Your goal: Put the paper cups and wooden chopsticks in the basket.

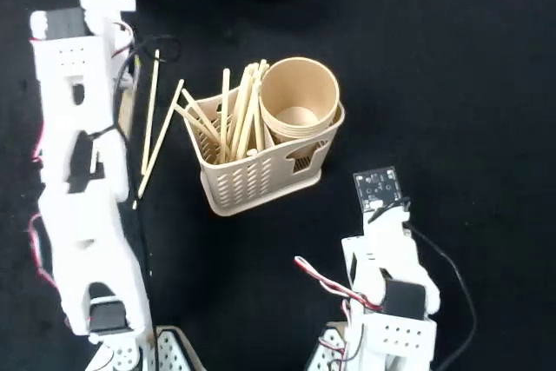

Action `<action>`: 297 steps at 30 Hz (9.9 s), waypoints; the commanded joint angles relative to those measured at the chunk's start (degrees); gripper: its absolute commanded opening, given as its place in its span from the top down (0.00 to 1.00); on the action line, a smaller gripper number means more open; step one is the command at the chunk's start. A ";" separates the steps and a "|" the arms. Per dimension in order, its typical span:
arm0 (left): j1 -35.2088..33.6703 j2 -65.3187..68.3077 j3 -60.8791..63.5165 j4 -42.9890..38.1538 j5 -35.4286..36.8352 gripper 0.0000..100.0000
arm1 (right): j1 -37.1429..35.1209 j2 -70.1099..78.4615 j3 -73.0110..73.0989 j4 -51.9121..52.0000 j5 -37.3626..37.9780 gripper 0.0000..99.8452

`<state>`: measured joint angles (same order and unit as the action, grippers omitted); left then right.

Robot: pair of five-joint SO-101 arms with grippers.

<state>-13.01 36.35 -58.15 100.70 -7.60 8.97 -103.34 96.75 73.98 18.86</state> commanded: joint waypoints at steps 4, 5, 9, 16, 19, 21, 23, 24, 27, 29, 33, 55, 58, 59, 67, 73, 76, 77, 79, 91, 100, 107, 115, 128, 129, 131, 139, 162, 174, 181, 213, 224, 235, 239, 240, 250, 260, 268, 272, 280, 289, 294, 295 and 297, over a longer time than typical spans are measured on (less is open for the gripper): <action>0.66 -23.30 9.98 -0.09 2.37 0.97 | -0.62 -4.00 -0.22 0.26 0.35 0.99; 0.75 -25.58 10.86 -0.09 2.37 0.97 | -0.62 -4.00 -0.22 0.26 0.35 0.99; 0.75 -34.20 13.14 -0.09 2.55 0.97 | -0.62 -4.00 -0.22 0.26 0.35 0.99; 8.40 -50.90 19.12 -4.22 3.60 0.97 | -0.62 -4.00 -0.22 0.26 0.35 0.99; 13.58 -60.84 25.80 -8.44 3.60 0.97 | -0.62 -4.00 -0.22 0.26 0.35 0.99; 16.75 -67.78 32.92 -13.98 3.60 0.97 | -0.62 -4.00 -0.22 0.26 0.35 0.99; 18.77 -75.43 43.03 -21.89 3.60 0.97 | -0.62 -4.00 -0.22 0.26 0.35 0.99; 19.65 -79.21 48.75 -26.64 3.60 0.97 | -0.62 -4.00 -0.22 0.26 0.35 0.99; 21.58 -91.96 68.09 -42.64 3.60 0.97 | -0.62 -4.00 -0.22 0.26 0.35 0.99; 23.60 -100.66 80.84 -54.86 3.60 0.97 | -0.62 -4.00 -0.22 0.26 0.35 0.99; 28.09 -115.78 101.14 -76.92 3.60 0.97 | -0.62 -4.00 -0.22 0.26 0.35 0.99; 31.87 -106.81 112.84 -80.70 22.42 0.97 | -0.62 -4.00 -0.22 0.26 0.35 0.99; 31.87 -106.81 112.92 -80.70 22.24 0.97 | -0.62 -4.00 -0.22 0.26 0.35 0.99; 31.87 -106.81 112.92 -80.70 22.24 0.97 | -0.62 -4.00 -0.22 0.26 0.35 0.99; 29.23 -106.37 112.66 -86.07 22.24 0.97 | -0.62 -4.00 -0.22 0.26 0.35 0.99; 24.75 -106.20 113.98 -92.57 22.24 0.97 | -0.62 -4.00 -0.22 0.26 0.35 0.99; 24.66 -106.20 116.26 -92.92 22.15 0.97 | -0.62 -4.00 -0.22 0.26 0.35 0.99; 24.66 -106.20 116.79 -92.92 22.15 0.97 | -0.62 -4.00 -0.22 0.26 0.35 0.99; 24.48 -106.20 117.93 -93.01 22.15 0.97 | -0.62 -4.00 -0.22 0.26 0.35 0.99; 24.66 -106.73 122.07 -92.13 22.68 0.90 | -0.62 -4.00 -0.22 0.26 0.35 0.99; 24.48 -106.90 116.35 -81.14 22.68 0.88 | -0.62 -4.00 -0.22 0.26 0.35 0.99; 14.37 -105.93 103.87 -67.60 22.24 0.87 | -0.62 -4.00 -0.22 0.26 0.35 0.99; -3.82 -88.00 91.12 -52.92 14.68 0.85 | -0.62 -4.00 -0.22 0.26 0.35 0.99; -9.98 -38.95 71.16 -43.69 -5.71 0.85 | -0.62 -4.00 -0.22 0.26 0.35 0.99; -9.98 -35.78 69.32 -43.16 -6.59 0.85 | -0.62 -4.00 -0.22 0.26 0.35 0.99; -9.98 -29.89 65.54 -42.20 -7.91 0.85 | -0.62 -4.00 -0.22 0.26 0.35 0.99; -11.47 -12.13 52.09 -40.88 -8.00 0.85 | -0.62 -4.00 -0.22 0.26 0.35 0.99; -12.53 14.86 7.78 -7.30 -7.74 0.97 | -0.62 -4.00 -0.22 0.26 0.35 0.99; -8.75 -4.66 5.49 0.26 1.05 0.97 | -0.62 -4.00 -0.22 0.26 0.35 0.99; -0.66 -33.32 24.04 -2.37 2.81 0.97 | -0.62 -4.00 -0.22 0.26 0.35 0.99; 29.14 -115.78 123.38 -91.96 19.78 0.97 | -0.62 -4.00 -0.22 0.26 0.35 0.99; 29.05 -114.46 124.09 -81.85 20.22 0.85 | -0.62 -4.00 -0.22 0.26 0.35 0.99; 26.42 -99.43 99.65 -61.54 19.78 0.84 | -0.62 -4.00 -0.22 0.26 0.35 0.99; 16.13 -98.55 86.11 -47.56 19.78 0.84 | -0.62 -4.00 -0.22 0.26 0.35 0.99; 12.88 -98.29 83.30 -44.48 19.69 0.84 | -0.62 -4.00 -0.22 0.26 0.35 0.99; -1.36 -73.41 75.12 -32.18 6.86 0.84 | -0.62 -4.00 -0.22 0.26 0.35 0.99; -3.21 -37.89 65.45 -36.57 -0.44 0.84 | -0.62 -4.00 -0.22 0.26 0.35 0.99; -3.38 -14.07 49.63 -36.13 -0.53 0.84 | -0.62 -4.00 -0.22 0.26 0.35 0.99; -3.47 -5.80 44.18 -36.13 -0.53 0.84 | -0.62 -4.00 -0.22 0.26 0.35 0.99; -3.38 2.11 37.41 -32.53 -0.18 0.85 | -0.62 -4.00 -0.22 0.26 0.35 0.99; -3.21 3.69 34.07 -28.84 -0.18 0.97 | -0.62 -4.00 -0.22 0.26 0.35 0.99; -2.68 2.73 31.52 -24.09 -0.18 0.97 | -0.62 -4.00 -0.22 0.26 0.35 0.99; -2.15 2.02 30.29 -21.80 -0.09 0.97 | -0.62 -4.00 -0.22 0.26 0.35 0.99; -1.19 0.26 28.53 -17.76 -0.09 0.97 | -0.62 -4.00 -0.22 0.26 0.35 0.99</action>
<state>-15.47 40.66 -24.31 76.44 -7.69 8.97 -103.34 96.75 73.98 18.86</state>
